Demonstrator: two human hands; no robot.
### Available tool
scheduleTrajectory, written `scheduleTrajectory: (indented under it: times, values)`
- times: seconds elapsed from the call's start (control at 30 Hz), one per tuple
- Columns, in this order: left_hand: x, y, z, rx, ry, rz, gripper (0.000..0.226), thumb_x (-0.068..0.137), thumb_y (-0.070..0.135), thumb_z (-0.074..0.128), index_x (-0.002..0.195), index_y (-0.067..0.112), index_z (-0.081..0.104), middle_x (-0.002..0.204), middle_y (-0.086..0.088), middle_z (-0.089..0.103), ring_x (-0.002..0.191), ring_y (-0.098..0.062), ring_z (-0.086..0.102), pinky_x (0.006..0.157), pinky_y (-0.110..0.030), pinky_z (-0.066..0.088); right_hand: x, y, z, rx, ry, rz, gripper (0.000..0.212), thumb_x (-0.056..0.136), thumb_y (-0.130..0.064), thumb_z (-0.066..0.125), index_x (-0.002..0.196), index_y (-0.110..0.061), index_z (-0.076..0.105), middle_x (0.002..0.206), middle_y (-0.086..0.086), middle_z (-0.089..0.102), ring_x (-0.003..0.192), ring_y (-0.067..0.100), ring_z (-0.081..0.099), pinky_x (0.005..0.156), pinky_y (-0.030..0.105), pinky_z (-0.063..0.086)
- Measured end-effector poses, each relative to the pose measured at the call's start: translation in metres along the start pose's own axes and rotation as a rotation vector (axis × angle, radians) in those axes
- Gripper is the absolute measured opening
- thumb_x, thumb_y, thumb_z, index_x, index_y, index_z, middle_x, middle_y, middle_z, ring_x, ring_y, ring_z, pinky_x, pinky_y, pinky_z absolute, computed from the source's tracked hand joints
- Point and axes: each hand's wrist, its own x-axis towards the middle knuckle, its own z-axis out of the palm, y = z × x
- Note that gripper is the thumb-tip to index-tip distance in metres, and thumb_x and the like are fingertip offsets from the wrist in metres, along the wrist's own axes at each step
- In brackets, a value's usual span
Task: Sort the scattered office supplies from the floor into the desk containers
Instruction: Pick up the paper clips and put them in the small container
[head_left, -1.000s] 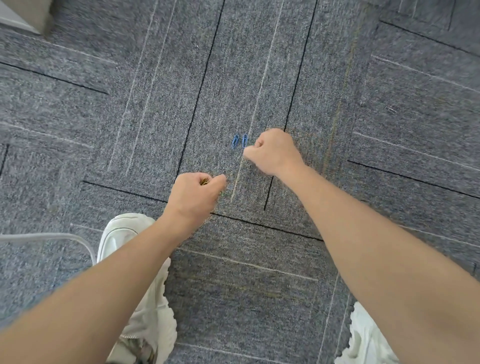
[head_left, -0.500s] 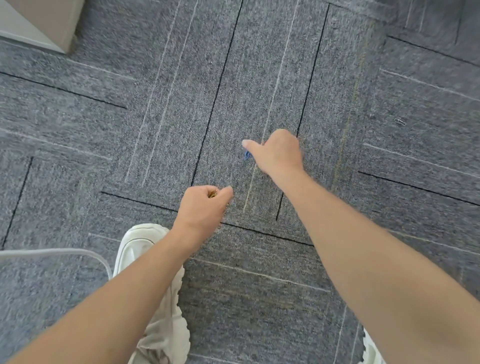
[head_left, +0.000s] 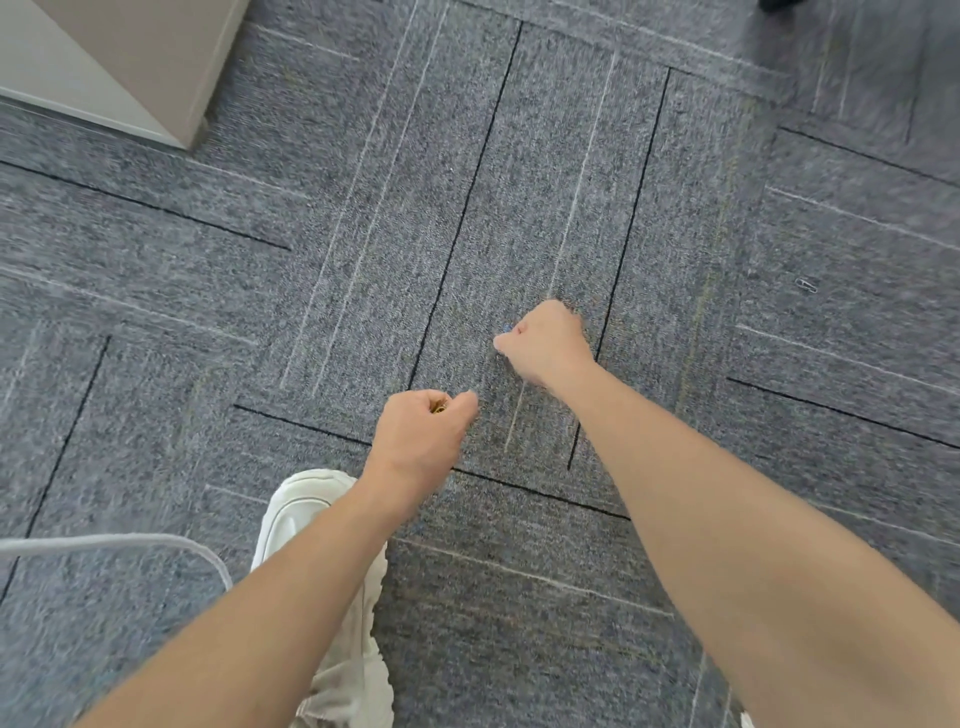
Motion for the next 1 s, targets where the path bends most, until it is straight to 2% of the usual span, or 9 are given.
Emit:
scheduleTrajectory:
  times: [0.07, 0.17, 0.23, 0.33, 0.5, 0.7, 0.77, 0.87, 1.0]
  values:
    - [0.001, 0.001, -0.002, -0.013, -0.008, 0.002, 0.030, 0.086, 0.026, 0.060, 0.064, 0.011, 0.047, 0.060, -0.009, 0.036, 0.057, -0.020, 0.029, 0.046, -0.026, 0.020, -0.005, 0.008, -0.011, 0.413, -0.147, 0.137, 0.023, 0.088, -0.016, 0.060, 0.069, -0.015, 0.047, 0.050, -0.005, 0.038, 0.040, 0.011, 0.030, 0.043, 0.024, 0.028]
    - [0.002, 0.011, -0.004, -0.042, 0.003, -0.024, 0.038, 0.089, 0.024, 0.059, 0.057, 0.015, 0.040, 0.055, -0.006, 0.035, 0.049, -0.018, 0.027, 0.046, -0.025, 0.020, -0.023, 0.031, -0.034, 0.908, -0.376, 0.230, 0.026, 0.085, -0.013, 0.047, 0.063, -0.018, 0.034, 0.058, -0.004, 0.028, 0.048, 0.011, 0.021, 0.040, 0.020, 0.024]
    - [0.000, 0.027, -0.006, -0.098, 0.016, -0.062, 0.041, 0.091, 0.021, 0.058, 0.053, 0.019, 0.041, 0.048, 0.000, 0.038, 0.040, -0.015, 0.030, 0.040, -0.021, 0.023, -0.044, 0.043, -0.050, 1.111, -0.466, 0.238, 0.016, 0.075, -0.012, 0.041, 0.066, -0.019, 0.031, 0.064, -0.001, 0.031, 0.054, 0.011, 0.023, 0.040, 0.020, 0.026]
    - [-0.011, 0.066, -0.009, -0.163, -0.002, -0.092, 0.035, 0.095, 0.021, 0.056, 0.061, 0.016, 0.048, 0.046, 0.006, 0.043, 0.037, -0.011, 0.033, 0.034, -0.020, 0.026, -0.082, 0.049, -0.075, 1.291, -0.472, 0.198, 0.015, 0.065, -0.004, 0.032, 0.067, -0.018, 0.031, 0.066, 0.002, 0.037, 0.055, 0.012, 0.029, 0.040, 0.019, 0.029]
    - [-0.062, 0.123, -0.024, -0.204, -0.048, -0.080, 0.039, 0.093, 0.025, 0.059, 0.058, 0.022, 0.041, 0.044, 0.007, 0.037, 0.038, -0.011, 0.027, 0.038, -0.021, 0.018, -0.144, 0.038, -0.127, 1.241, -0.439, 0.184, 0.021, 0.058, 0.002, 0.028, 0.065, -0.017, 0.032, 0.059, 0.003, 0.036, 0.047, 0.010, 0.028, 0.034, 0.013, 0.020]
    - [-0.178, 0.151, -0.066, -0.257, 0.055, -0.087, 0.040, 0.091, 0.030, 0.059, 0.058, 0.024, 0.036, 0.049, 0.006, 0.030, 0.041, -0.012, 0.021, 0.039, -0.019, 0.013, -0.243, -0.011, -0.190, 1.067, -0.550, 0.094, 0.010, 0.059, -0.011, 0.035, 0.066, -0.018, 0.036, 0.062, -0.001, 0.036, 0.042, 0.008, 0.027, 0.042, 0.015, 0.012]
    - [-0.222, 0.163, -0.082, -0.285, 0.111, -0.063, 0.041, 0.093, 0.030, 0.057, 0.058, 0.024, 0.036, 0.046, 0.007, 0.031, 0.040, -0.010, 0.022, 0.039, -0.019, 0.012, -0.277, -0.024, -0.204, 0.969, -0.594, 0.059, 0.006, 0.066, -0.017, 0.040, 0.066, -0.020, 0.035, 0.062, -0.003, 0.035, 0.045, 0.009, 0.025, 0.039, 0.016, 0.013]
    - [-0.289, 0.174, -0.106, -0.346, 0.177, -0.004, 0.042, 0.094, 0.030, 0.056, 0.058, 0.025, 0.035, 0.045, 0.008, 0.031, 0.041, -0.010, 0.021, 0.038, -0.017, 0.012, -0.326, -0.041, -0.212, 0.782, -0.611, 0.020, 0.020, 0.087, -0.018, 0.044, 0.069, -0.021, 0.036, 0.061, -0.003, 0.036, 0.045, 0.008, 0.027, 0.035, 0.018, 0.019]
    - [-0.382, 0.171, -0.132, -0.422, 0.299, 0.099, 0.041, 0.092, 0.029, 0.056, 0.058, 0.025, 0.034, 0.048, 0.006, 0.030, 0.035, -0.009, 0.023, 0.035, -0.015, 0.013, -0.400, -0.056, -0.207, 0.664, -0.634, -0.016, 0.022, 0.098, -0.015, 0.043, 0.077, -0.017, 0.038, 0.061, -0.001, 0.040, 0.043, 0.008, 0.032, 0.034, 0.017, 0.024]
